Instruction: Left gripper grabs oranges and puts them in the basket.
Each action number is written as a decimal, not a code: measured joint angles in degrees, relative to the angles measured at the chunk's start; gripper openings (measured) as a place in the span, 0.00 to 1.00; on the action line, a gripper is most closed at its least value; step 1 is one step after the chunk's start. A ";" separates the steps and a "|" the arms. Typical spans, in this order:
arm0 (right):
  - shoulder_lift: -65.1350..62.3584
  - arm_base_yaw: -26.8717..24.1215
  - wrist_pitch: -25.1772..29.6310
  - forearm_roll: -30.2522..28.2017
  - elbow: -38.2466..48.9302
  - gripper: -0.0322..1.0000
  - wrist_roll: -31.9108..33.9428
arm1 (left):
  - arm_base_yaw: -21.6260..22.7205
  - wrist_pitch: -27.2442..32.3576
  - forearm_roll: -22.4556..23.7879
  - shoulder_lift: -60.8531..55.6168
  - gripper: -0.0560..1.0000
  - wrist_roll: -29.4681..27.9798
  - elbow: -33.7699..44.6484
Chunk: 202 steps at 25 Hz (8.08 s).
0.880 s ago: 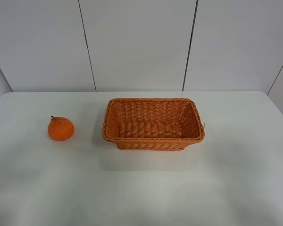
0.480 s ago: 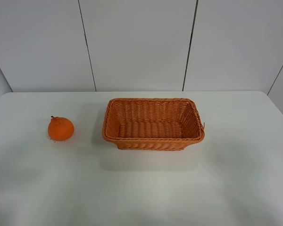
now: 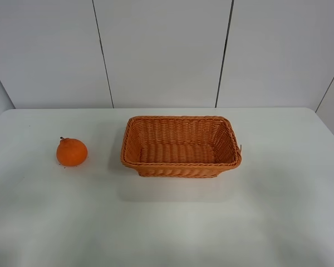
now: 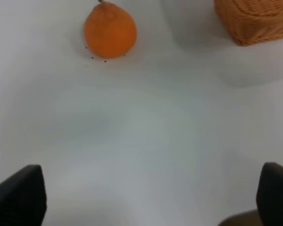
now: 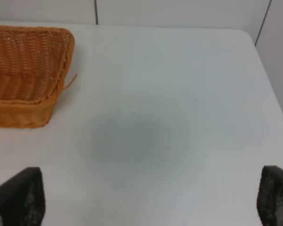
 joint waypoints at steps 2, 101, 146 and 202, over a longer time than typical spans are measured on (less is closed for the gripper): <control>0.00 0.00 0.00 0.00 0.00 0.70 0.00 | 0.00 -2.58 1.23 4.64 1.00 0.00 -1.60; 0.00 0.00 0.00 0.00 0.00 0.70 0.00 | -29.21 -15.92 -8.68 111.47 0.26 4.62 -70.88; 0.00 0.00 0.00 0.00 0.00 0.70 0.00 | -29.25 -12.82 -6.80 127.45 0.91 2.51 -81.57; 0.00 0.00 0.00 0.00 0.00 0.70 0.00 | 7.36 -9.94 3.31 89.93 0.91 -0.98 -62.70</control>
